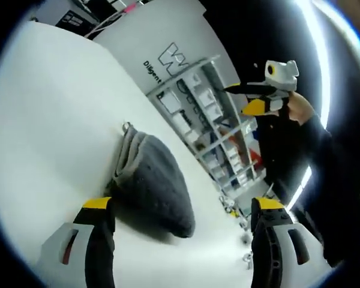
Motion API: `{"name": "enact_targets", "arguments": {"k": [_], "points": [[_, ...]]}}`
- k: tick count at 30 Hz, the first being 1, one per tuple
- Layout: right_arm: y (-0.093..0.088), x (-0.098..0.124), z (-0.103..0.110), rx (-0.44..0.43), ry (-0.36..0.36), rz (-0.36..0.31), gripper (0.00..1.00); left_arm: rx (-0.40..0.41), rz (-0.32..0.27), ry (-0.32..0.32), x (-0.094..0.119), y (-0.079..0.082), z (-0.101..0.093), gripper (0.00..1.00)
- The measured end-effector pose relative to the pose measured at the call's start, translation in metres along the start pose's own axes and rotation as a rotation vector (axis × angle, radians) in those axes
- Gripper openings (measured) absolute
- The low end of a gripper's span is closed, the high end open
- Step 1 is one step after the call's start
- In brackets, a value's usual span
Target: Open the folded towel by lifting each exposed corner and separating the folded layers until the towel lies flat within the target outline without major curled edges
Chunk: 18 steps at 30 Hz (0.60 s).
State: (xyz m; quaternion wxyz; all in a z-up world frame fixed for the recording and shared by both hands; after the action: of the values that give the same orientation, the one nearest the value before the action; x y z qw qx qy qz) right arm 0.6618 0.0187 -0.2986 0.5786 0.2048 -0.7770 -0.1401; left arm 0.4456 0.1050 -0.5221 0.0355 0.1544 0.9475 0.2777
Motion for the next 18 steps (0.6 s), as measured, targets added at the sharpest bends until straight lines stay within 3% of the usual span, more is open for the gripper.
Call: {"name": "enact_targets", "arguments": {"k": [9,18], "points": [[0.001,-0.009,-0.002,-0.006,0.008,0.010,0.94,0.009,-0.022,-0.023,-0.006,0.006,0.000,0.91],[-0.001,-0.027,0.004,0.003,0.040,0.039,0.93,-0.015,-0.020,0.001,-0.010,0.007,0.008,0.76]]}}
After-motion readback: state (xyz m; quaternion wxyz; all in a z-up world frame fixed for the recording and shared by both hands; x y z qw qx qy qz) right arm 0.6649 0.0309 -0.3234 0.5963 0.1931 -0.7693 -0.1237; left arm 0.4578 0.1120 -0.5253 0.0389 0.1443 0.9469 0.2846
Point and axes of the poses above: the point that each gripper's makers call its tool centre point, and the gripper's own axes: x roughly backward along the fingers, z roughly to its left, y roughly out of its top, the point moved 9 cm from there along x, roughly backward along the fingers, and after that the axes turned 12 degrees about -z, right-handed, at the moved point
